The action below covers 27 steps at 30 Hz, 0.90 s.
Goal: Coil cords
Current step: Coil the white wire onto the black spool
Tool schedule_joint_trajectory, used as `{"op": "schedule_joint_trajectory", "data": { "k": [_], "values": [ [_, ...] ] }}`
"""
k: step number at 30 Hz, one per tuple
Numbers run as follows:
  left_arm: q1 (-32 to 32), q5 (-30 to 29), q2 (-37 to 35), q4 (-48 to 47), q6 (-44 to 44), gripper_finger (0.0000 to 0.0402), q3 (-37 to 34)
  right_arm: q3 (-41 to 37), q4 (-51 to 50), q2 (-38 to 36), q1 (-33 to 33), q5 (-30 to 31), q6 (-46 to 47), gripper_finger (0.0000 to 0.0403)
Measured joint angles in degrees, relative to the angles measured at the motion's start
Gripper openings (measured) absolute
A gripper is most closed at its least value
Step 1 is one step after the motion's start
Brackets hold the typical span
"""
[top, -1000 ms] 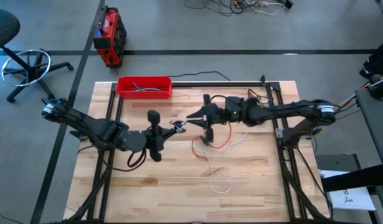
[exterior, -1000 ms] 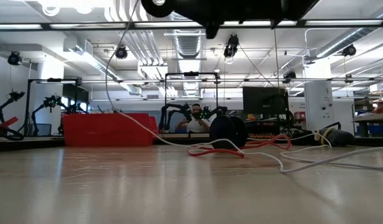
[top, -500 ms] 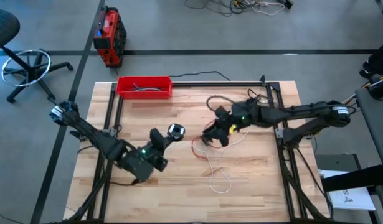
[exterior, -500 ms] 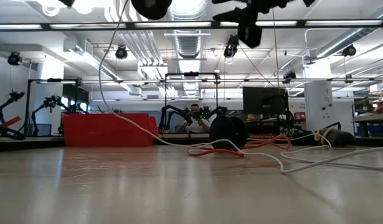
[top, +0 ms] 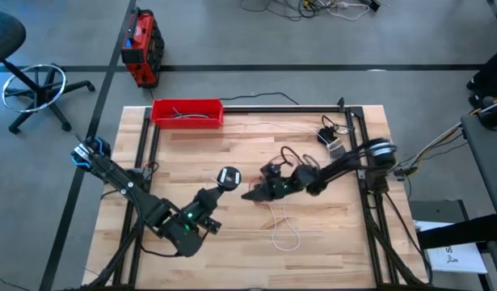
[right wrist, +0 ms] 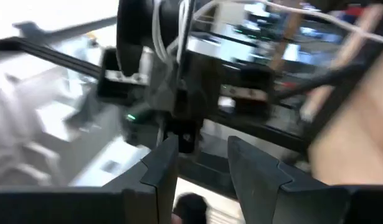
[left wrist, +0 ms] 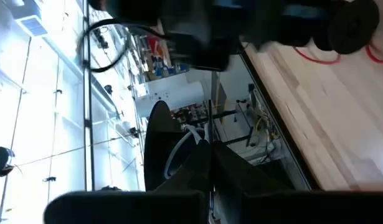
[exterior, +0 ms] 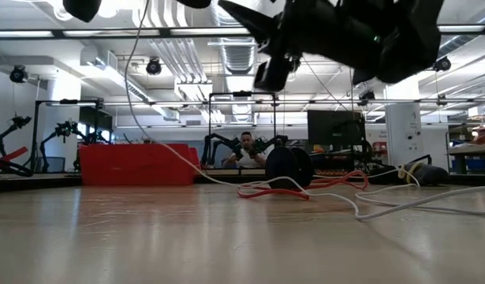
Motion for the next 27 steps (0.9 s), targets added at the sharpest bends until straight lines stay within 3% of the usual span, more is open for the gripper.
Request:
{"op": "schedule_joint_trajectory", "data": {
  "k": [3, 11, 27],
  "values": [
    [-0.19, 0.01, 0.02, 2.40, 2.42, 0.0000, 0.00, 3.85, 8.42, 6.19, 0.53, 0.66, 2.89, 0.0132],
    [-2.05, -0.19, 1.26, 7.05, 8.98, 0.0000, 0.00, 12.87, 8.34, 9.58, 0.73, 0.17, 1.45, 0.0113],
    [-4.44, -1.73, 0.85, 8.09, 8.59, 0.0000, 0.02, 13.48, 5.24, 9.14, 1.48, 0.61, -0.51, 0.0022]
  ]
}}
